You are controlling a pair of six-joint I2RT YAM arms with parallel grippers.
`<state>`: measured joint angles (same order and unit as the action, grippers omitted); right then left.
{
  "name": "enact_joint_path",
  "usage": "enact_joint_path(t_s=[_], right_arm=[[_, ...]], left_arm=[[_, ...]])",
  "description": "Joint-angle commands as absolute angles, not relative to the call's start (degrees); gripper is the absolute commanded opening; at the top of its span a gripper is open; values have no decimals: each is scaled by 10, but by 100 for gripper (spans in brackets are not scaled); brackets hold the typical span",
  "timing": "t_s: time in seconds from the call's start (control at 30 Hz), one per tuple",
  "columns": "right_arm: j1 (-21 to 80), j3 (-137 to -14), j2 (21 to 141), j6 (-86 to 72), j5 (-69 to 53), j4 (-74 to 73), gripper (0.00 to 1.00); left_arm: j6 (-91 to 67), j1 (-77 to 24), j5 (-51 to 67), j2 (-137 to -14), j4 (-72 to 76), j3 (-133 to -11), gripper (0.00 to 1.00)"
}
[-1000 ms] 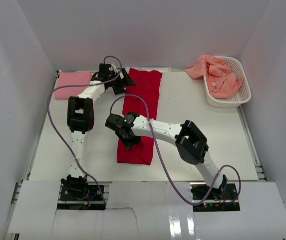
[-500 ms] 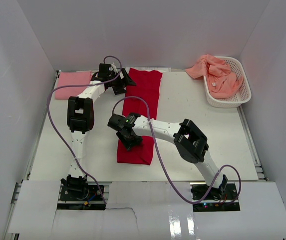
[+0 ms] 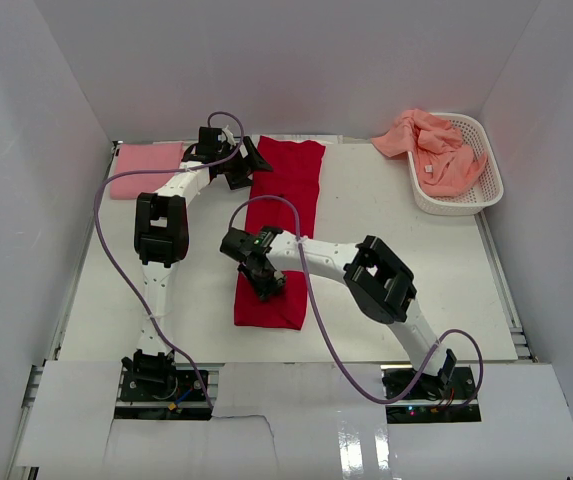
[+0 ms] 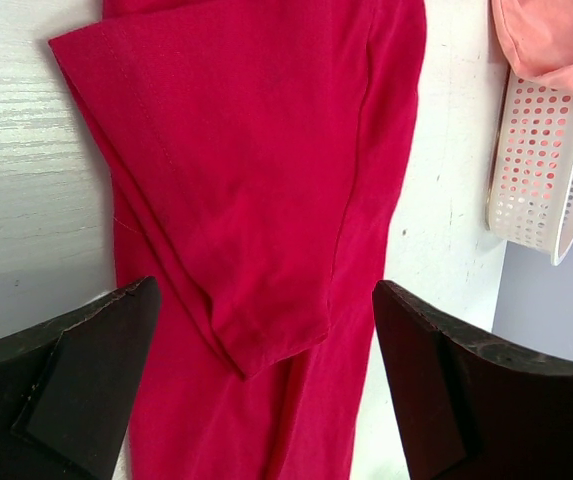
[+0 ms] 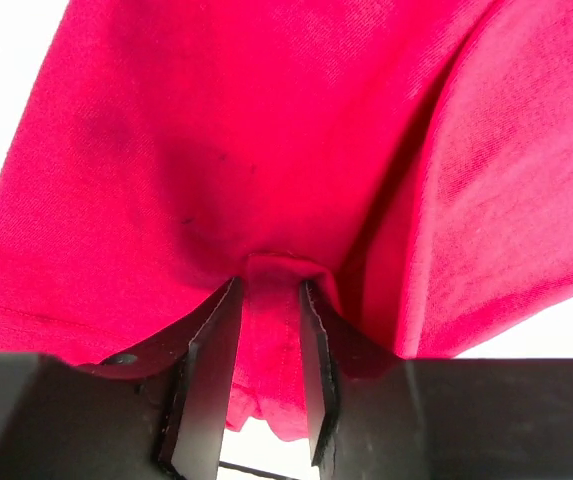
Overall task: Fold and stack the t-shirts
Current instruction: Rotate the tshirt 90 degrees
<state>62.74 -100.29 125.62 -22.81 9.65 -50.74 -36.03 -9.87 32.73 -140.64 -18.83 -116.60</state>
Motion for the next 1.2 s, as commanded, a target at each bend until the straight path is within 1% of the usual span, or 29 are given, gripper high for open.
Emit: enact_joint_path(t_s=[0.0, 0.13, 0.2, 0.27, 0.43, 0.47, 0.63, 0.77, 1.03, 1.17], right_arm=[[623, -984, 1250, -224, 91, -488, 35], [623, -980, 1239, -224, 91, -486, 35], [622, -980, 1238, -224, 94, -486, 33], [621, -979, 1242, -225, 92, -486, 29], [619, -977, 1247, -225, 91, -483, 10], [619, -976, 1245, -225, 90, -484, 8], [619, -971, 1228, -227, 85, -484, 8], [625, -972, 1196, -226, 58, -489, 8], [652, -962, 1144, -210, -54, -489, 8], [656, -953, 1142, -201, -102, -490, 8]], left_arm=[[-360, -94, 343, -1387, -178, -1158, 98], [-359, -94, 343, -1385, -178, -1158, 98], [-359, -95, 343, -1386, -178, -1158, 98], [-359, -94, 344, -1386, -178, -1158, 98], [-359, -94, 344, -1384, -178, -1156, 98], [-359, -94, 344, -1386, -177, -1156, 98], [-359, -94, 344, -1387, -178, -1157, 98], [-359, -93, 344, -1387, -177, -1157, 98], [-359, -94, 345, -1388, -178, -1156, 98], [-359, -93, 345, -1387, -178, -1156, 98]])
